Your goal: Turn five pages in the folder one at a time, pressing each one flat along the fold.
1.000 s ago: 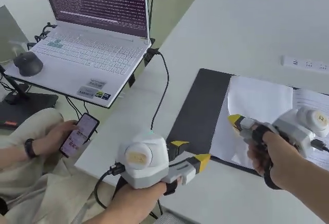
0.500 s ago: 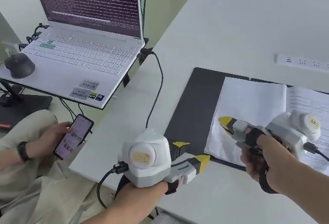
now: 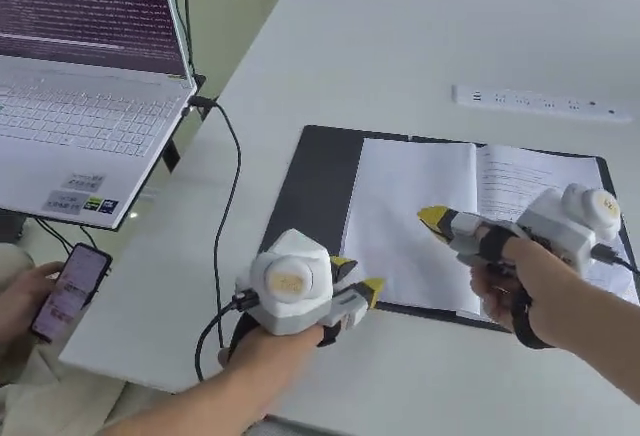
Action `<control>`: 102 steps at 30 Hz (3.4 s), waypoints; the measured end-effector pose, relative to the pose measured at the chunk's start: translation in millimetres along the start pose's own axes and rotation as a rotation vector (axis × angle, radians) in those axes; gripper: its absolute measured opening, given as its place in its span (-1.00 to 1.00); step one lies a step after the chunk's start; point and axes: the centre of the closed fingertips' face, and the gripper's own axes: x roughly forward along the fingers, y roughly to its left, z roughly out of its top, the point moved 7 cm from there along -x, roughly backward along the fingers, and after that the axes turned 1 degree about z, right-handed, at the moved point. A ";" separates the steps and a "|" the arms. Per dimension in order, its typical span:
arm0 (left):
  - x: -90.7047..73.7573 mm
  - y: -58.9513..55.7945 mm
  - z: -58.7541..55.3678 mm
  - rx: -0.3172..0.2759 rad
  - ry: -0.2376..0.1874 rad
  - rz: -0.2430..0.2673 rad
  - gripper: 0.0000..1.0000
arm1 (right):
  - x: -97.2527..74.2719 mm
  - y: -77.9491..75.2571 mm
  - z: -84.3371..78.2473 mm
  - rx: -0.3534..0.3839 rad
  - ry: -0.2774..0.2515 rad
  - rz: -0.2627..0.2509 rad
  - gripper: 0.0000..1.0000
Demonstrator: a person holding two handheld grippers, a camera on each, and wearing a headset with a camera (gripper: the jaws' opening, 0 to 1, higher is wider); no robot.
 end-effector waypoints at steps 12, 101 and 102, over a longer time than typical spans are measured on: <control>11.0 8.0 -22.0 0.068 0.051 0.083 -0.58 | -11.9 -28.5 49.7 0.004 -0.042 -0.051 -0.95; 9.5 11.5 -25.0 0.122 0.001 0.057 -0.63 | -28.5 -55.2 -1.8 0.223 0.250 0.015 -1.00; 9.5 11.5 -25.0 0.119 0.000 0.057 -0.63 | -31.1 -54.9 -5.8 0.228 0.252 0.018 -1.00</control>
